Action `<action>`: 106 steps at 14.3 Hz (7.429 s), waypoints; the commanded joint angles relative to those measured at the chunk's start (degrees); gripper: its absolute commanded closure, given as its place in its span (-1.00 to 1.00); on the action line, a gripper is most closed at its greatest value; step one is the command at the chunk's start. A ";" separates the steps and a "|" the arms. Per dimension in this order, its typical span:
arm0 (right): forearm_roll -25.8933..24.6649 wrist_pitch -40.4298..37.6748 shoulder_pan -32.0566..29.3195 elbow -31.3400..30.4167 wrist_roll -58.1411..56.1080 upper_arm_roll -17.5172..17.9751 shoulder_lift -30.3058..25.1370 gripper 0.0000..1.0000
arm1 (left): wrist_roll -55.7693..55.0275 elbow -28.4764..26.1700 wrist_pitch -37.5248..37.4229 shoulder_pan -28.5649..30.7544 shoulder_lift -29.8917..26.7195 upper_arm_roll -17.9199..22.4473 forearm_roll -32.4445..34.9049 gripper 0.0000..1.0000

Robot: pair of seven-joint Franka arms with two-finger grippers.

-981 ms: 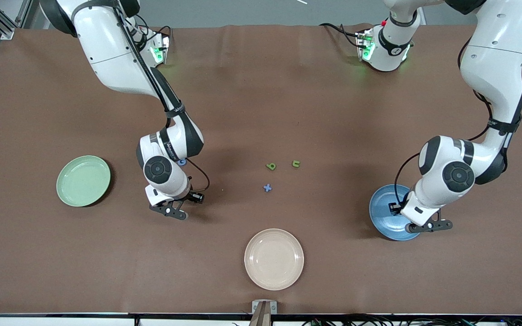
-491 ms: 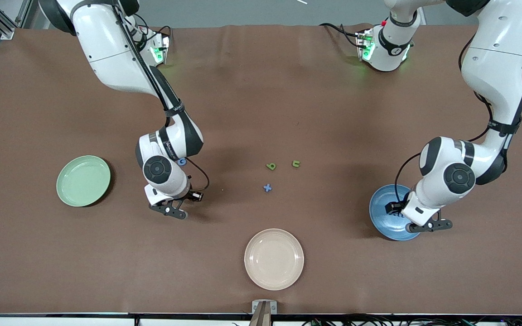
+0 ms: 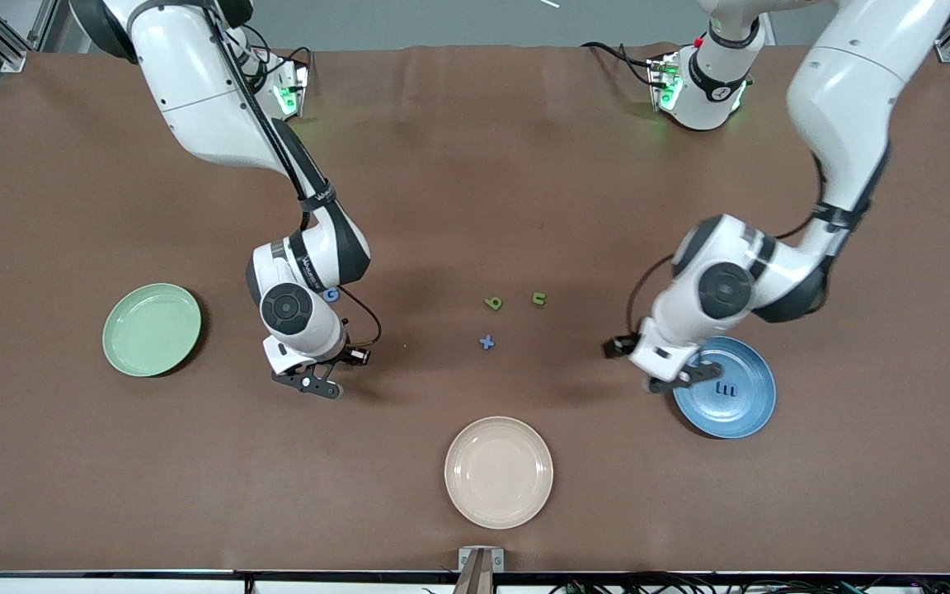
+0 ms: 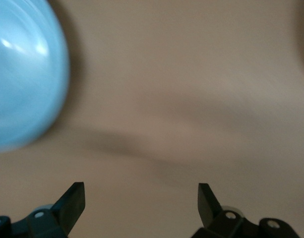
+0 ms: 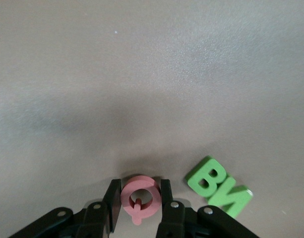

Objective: Sort upper and lower case letters into plates

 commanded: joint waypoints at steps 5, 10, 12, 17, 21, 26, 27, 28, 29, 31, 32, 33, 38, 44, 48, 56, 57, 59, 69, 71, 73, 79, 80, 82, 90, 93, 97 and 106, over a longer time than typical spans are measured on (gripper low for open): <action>0.04 -15.56 -12.57 -2.31 -25.91 -0.23 -13.88 0.59 | -23.36 -2.27 5.89 -11.89 2.97 0.49 1.12 -0.99; -0.13 -16.10 -26.55 -2.57 -47.91 -0.23 -13.45 0.59 | -40.51 -8.96 11.53 -12.51 2.97 0.67 8.40 -0.73; -0.13 -14.53 -30.42 -3.45 -54.24 -0.23 -12.66 0.59 | -45.00 -9.32 11.53 -12.16 2.88 0.58 9.47 -0.65; -0.13 2.58 -35.97 -13.18 -63.58 -0.23 -9.85 0.58 | -49.94 -9.31 11.53 -12.43 3.23 0.67 9.47 -0.37; -0.13 5.88 -35.89 -16.37 -63.67 -0.23 -9.58 0.10 | -51.17 -9.14 11.53 -12.51 3.50 0.67 9.47 -0.20; -0.13 -1.75 -31.43 -14.10 -64.81 0.21 -15.19 -1.00 | -51.17 -8.70 11.53 -12.51 4.29 0.67 9.38 0.07; -0.13 -4.56 -29.40 -13.22 -63.85 0.21 -16.51 -1.00 | -51.17 -8.53 11.53 -12.43 4.55 0.67 9.47 0.10; -0.13 -6.33 -27.47 -12.69 -63.06 0.21 -17.22 -1.00 | -51.09 -8.44 11.62 -12.60 4.73 0.67 9.38 0.14; -0.05 -6.69 -25.10 -12.77 -61.75 0.21 -17.75 -1.00 | -51.09 -8.35 11.62 -12.60 5.08 0.67 9.47 0.19; 0.57 -6.08 -20.53 -12.60 -58.41 0.30 -17.76 -1.00 | -51.09 -8.35 11.62 -12.60 5.08 0.67 9.56 0.25; 0.66 -5.56 -18.33 -12.59 -57.70 0.30 -17.32 -1.00 | -51.09 -8.35 11.62 -12.60 5.17 0.67 9.56 0.24; 1.44 -4.68 -16.05 -12.42 -56.73 0.39 -17.32 -1.00 | -51.09 -8.35 11.62 -12.60 5.34 0.67 9.56 0.24; 4.09 2.86 -5.94 -11.01 -52.17 0.21 -11.53 -1.00 | -50.12 -6.95 10.83 -11.90 4.29 0.67 9.65 1.00; 3.56 7.63 -3.28 -11.10 -50.04 0.21 -6.07 -1.00 | -33.29 -1.32 3.62 -3.40 1.65 0.67 9.65 1.00; 3.03 7.63 -4.07 -8.73 -50.48 0.04 -3.44 -0.93 | -15.79 0.87 3.62 6.54 2.18 0.67 11.05 1.00; 3.12 8.33 -4.86 -8.02 -50.40 -0.05 -1.85 -0.46 | 1.54 7.12 4.15 10.51 6.92 5.23 10.97 0.99; 3.12 8.33 -5.12 -8.02 -50.48 -0.05 -1.76 -0.38 | 3.30 7.38 4.15 10.77 7.27 5.76 10.96 0.99; 3.12 8.42 -5.13 -8.02 -50.48 -0.05 -1.76 -0.20 | 5.33 7.47 4.23 10.86 7.63 6.72 10.88 0.97; 3.12 7.90 -4.86 -7.94 -50.22 -0.05 -1.93 0.53 | 5.08 7.38 5.73 10.78 8.69 7.87 10.79 -0.24; 3.03 6.59 -4.60 -6.89 -49.96 -0.31 -2.81 0.54 | 5.16 7.38 5.73 10.95 8.16 7.87 10.61 -1.00; 2.77 -2.51 -4.86 -2.51 -50.83 -1.71 -4.91 0.54 | 4.64 7.47 5.64 11.04 7.72 7.52 10.26 -0.99; 1.10 -18.03 -11.08 -0.55 -67.85 -7.96 -10.64 0.55 | -6.13 6.86 0.29 9.47 6.31 -3.09 8.68 -1.00; 1.10 -17.77 -13.45 -1.51 -71.63 -8.05 -10.64 0.55 | -9.48 6.77 -0.50 8.41 6.31 -4.68 8.77 -1.00; 1.10 -17.33 -18.11 -3.01 -77.17 -7.96 -10.64 0.55 | -14.15 6.94 -1.91 3.77 6.31 -6.45 8.68 -1.00; 1.10 -9.26 -28.76 -14.78 -89.14 -8.05 -14.42 0.55 | -23.11 14.06 -1.48 -18.82 12.37 -3.39 8.33 -0.98; 1.10 -3.72 -31.14 -17.86 -92.14 -8.05 -14.06 0.55 | -31.89 13.89 -1.13 -23.67 12.64 1.71 8.24 -0.86; 1.27 1.91 -30.97 -21.20 -92.14 -7.87 -13.89 0.53 | -41.66 13.89 -1.04 -24.29 13.69 1.90 8.59 -0.65; 1.54 2.19 -30.79 -20.95 -91.88 -7.87 -13.54 -0.30 | -46.34 13.27 3.44 -24.29 16.07 1.98 8.76 -0.27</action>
